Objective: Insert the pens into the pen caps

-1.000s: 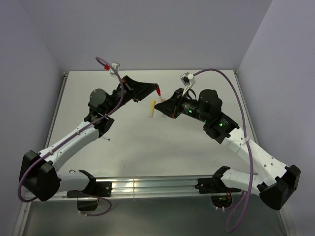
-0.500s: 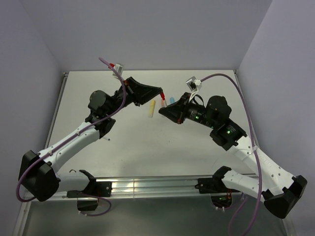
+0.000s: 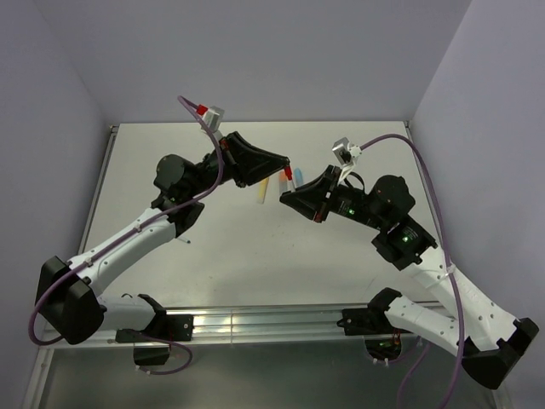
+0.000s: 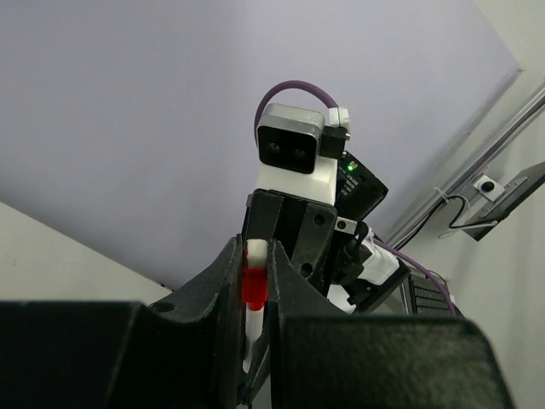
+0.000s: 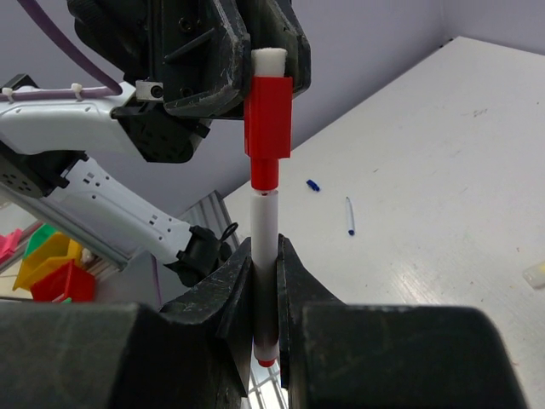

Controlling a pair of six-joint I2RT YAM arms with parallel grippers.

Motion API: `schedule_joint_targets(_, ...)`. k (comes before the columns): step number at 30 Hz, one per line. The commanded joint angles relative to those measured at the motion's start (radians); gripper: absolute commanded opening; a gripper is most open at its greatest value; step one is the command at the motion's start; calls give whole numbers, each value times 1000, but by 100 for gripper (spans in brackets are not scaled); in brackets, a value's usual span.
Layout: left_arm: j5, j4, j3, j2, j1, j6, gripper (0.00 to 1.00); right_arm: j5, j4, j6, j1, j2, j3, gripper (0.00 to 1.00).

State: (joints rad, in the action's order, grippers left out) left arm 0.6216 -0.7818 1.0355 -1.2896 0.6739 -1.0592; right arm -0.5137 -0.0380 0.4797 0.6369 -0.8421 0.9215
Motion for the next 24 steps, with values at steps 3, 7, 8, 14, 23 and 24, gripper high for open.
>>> schedule_joint_targets(3, 191, 67, 29, -33, 55, 48, 0, 23, -198, -13, -13, 38, 14, 0)
schedule_joint_targets(7, 199, 122, 47, -36, 81, 99, 0, 9, -214, -9, -13, 57, 11, 0)
schedule_joint_targets(8, 196, 143, 55, -40, 84, 117, 0, 9, -217, -9, -13, 64, 10, 0)
schedule_joint_targets(14, 175, 280, 93, -53, 128, 225, 0, 3, -220, -15, -13, 87, 13, 0)
schedule_joint_targets(23, 83, 472, 138, -76, 213, 372, 0, 3, -215, -26, -13, 113, 14, 0)
schedule_joint_targets(24, 78, 478, 135, -76, 216, 375, 0, 3, -214, -27, -13, 115, 13, 0)
